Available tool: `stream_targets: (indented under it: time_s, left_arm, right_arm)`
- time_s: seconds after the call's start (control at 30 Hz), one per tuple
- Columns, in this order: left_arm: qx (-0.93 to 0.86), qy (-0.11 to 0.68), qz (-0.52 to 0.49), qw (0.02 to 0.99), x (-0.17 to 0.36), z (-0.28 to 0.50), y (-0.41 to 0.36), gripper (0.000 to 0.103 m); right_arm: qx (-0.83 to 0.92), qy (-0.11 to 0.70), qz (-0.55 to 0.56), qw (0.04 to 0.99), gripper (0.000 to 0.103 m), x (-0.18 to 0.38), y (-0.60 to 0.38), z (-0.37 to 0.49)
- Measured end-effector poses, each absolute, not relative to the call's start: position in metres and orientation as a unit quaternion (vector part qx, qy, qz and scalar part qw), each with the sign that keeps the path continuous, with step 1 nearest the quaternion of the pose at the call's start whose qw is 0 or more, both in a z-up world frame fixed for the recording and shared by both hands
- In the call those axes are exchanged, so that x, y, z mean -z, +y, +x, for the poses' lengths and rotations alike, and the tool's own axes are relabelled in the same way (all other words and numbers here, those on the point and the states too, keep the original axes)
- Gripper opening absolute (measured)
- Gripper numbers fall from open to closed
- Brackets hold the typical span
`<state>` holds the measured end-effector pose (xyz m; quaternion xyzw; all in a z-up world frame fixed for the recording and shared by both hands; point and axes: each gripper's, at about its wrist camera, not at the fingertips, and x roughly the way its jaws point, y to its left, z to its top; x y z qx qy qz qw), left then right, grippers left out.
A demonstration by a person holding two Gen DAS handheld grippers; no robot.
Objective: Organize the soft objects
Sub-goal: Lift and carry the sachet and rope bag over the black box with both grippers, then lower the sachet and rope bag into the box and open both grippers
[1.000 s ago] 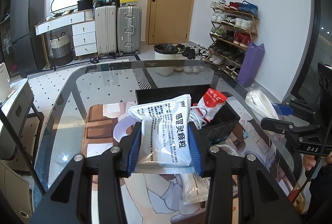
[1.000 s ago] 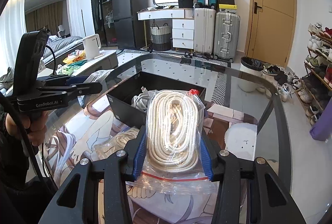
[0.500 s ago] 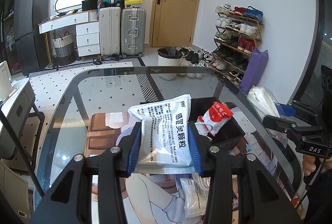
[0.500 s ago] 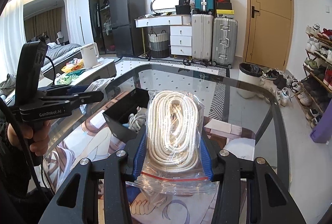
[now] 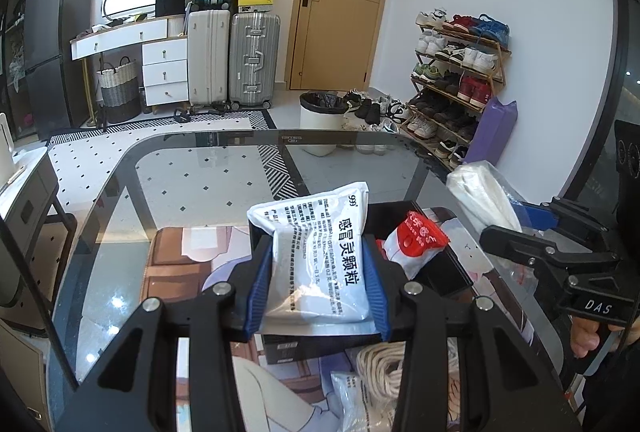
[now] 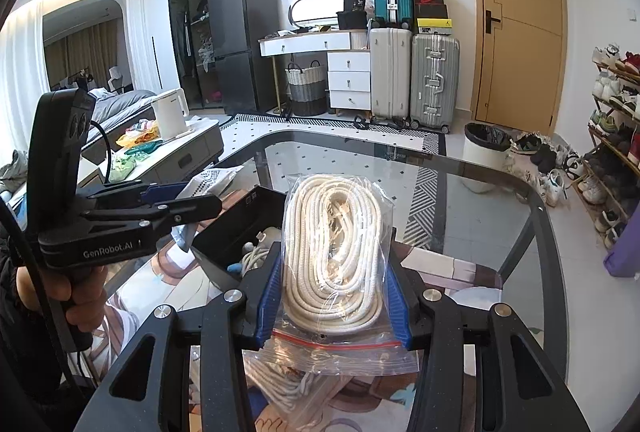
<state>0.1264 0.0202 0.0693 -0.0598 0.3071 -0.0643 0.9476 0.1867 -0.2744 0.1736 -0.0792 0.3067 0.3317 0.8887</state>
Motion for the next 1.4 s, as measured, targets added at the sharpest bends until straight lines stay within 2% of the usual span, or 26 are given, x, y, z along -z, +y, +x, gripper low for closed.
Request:
stream_targets:
  time_s: [1.4]
  left_arm:
    - [0.053,0.36,0.005,0.931,-0.03,0.167,-0.001,0.042]
  right_arm:
    - [-0.331,0.367,-0.136,0.859,0.046,-0.123,-0.214,0.249]
